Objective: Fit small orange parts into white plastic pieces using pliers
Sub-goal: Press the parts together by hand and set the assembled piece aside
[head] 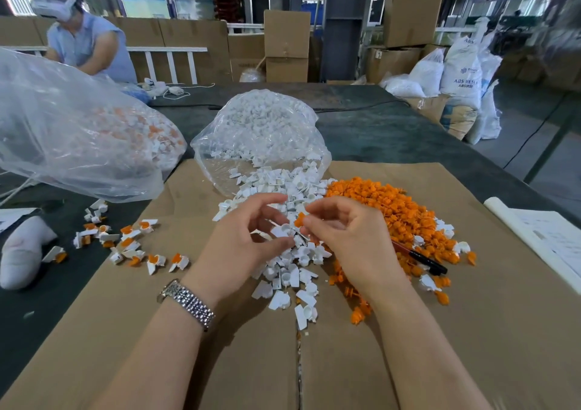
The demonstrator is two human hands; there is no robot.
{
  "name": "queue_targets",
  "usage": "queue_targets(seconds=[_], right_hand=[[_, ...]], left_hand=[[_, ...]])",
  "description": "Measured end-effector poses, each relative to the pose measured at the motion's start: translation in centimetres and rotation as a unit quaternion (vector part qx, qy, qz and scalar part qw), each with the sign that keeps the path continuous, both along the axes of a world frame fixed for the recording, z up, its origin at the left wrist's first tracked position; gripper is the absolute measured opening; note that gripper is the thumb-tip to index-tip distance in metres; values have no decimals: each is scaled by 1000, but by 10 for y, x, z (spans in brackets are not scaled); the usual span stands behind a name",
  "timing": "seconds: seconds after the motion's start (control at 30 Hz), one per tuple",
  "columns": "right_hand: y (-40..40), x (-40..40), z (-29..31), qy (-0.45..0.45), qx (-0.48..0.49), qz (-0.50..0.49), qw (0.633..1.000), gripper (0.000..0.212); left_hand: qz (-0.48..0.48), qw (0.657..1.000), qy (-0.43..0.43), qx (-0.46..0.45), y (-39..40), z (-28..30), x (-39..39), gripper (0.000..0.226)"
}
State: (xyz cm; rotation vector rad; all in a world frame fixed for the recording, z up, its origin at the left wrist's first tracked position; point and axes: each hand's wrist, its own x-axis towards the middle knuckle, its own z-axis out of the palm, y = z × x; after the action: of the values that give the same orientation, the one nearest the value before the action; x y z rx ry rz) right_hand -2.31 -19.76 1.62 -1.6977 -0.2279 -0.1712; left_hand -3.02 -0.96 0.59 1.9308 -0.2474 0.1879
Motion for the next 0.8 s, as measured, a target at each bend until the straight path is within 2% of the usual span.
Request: queue_targets(seconds=[0.33, 0.5, 0.57, 0.67, 0.8], right_hand=[[8, -3, -6, -73, -176, -12, 982, 12], [14, -3, -11, -49, -215, -20, 975, 10], [13, -2, -12, -32, -196, -22, 980, 7], [11, 0, -11, -16, -167, -35, 985, 6], [10, -1, -7, -13, -100, -39, 994, 8]], left_hand=[[-4, 997, -64, 51, -9, -6, -1, 75], [14, 990, -84, 113, -14, -4, -5, 83], [7, 987, -101, 124, -15, -3, -6, 85], [-5, 992, -92, 90, -15, -1, -7, 83], [-4, 999, -29, -35, -11, 2, -5, 73]])
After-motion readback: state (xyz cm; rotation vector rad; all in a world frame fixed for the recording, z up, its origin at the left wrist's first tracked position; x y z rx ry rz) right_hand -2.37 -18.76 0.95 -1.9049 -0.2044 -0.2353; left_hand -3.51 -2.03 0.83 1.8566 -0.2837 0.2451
